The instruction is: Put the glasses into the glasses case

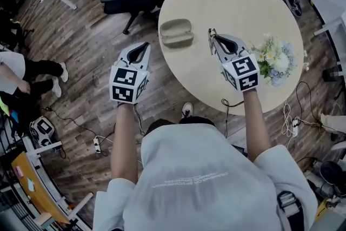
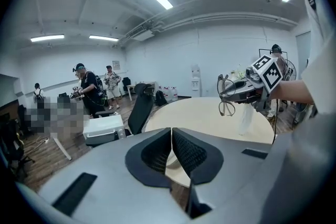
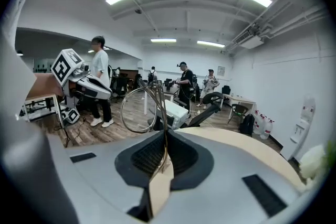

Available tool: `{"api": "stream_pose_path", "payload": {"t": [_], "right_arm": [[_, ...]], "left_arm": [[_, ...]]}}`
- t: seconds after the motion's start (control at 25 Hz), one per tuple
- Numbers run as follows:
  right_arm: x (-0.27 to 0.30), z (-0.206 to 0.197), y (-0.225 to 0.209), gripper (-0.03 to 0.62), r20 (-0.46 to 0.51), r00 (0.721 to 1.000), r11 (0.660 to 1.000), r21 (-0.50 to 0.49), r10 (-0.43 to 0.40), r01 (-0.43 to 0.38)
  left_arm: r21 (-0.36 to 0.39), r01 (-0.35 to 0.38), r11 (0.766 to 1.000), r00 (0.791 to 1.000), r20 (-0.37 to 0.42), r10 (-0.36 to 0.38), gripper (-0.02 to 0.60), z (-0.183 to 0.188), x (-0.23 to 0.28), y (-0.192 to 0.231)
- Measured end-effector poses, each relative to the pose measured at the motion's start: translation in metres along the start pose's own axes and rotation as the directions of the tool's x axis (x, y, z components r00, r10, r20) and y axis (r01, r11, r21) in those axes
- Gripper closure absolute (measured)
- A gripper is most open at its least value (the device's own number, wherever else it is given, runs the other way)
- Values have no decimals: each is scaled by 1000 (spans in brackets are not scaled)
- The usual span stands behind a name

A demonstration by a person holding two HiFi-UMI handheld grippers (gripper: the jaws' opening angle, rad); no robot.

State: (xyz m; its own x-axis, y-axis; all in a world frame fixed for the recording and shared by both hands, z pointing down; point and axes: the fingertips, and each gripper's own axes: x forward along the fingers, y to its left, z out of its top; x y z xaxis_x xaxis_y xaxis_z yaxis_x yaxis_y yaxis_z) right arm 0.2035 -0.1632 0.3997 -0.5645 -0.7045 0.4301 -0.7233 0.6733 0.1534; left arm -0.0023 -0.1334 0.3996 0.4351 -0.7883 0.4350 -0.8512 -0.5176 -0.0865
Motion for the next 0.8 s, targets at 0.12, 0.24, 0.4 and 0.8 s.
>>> {"api": "stream_pose_path", "payload": {"t": [0.12,0.24,0.4,0.8], "right_arm": [[17,-8,-2,579,-36,999,1000,-3,25,-25],[29,-12,-2,579,-52,998,999,-10,37,-38],[48,-13,-1,579,-80,996,999,-6,40,-41],[112,-11,-3,579,-186,983,998,-69,-1,-12]], "left_arm": [[-9,-2,1000,1000,-19,2,563,-5,8,4],[-20,-9,1000,1000,-26,9,563,-8,14,11],[-37,1,999,1000,-29,-2,563,-15,26,25],[-60,56,997,997,-58,-59,563,-33,67,89]]}}
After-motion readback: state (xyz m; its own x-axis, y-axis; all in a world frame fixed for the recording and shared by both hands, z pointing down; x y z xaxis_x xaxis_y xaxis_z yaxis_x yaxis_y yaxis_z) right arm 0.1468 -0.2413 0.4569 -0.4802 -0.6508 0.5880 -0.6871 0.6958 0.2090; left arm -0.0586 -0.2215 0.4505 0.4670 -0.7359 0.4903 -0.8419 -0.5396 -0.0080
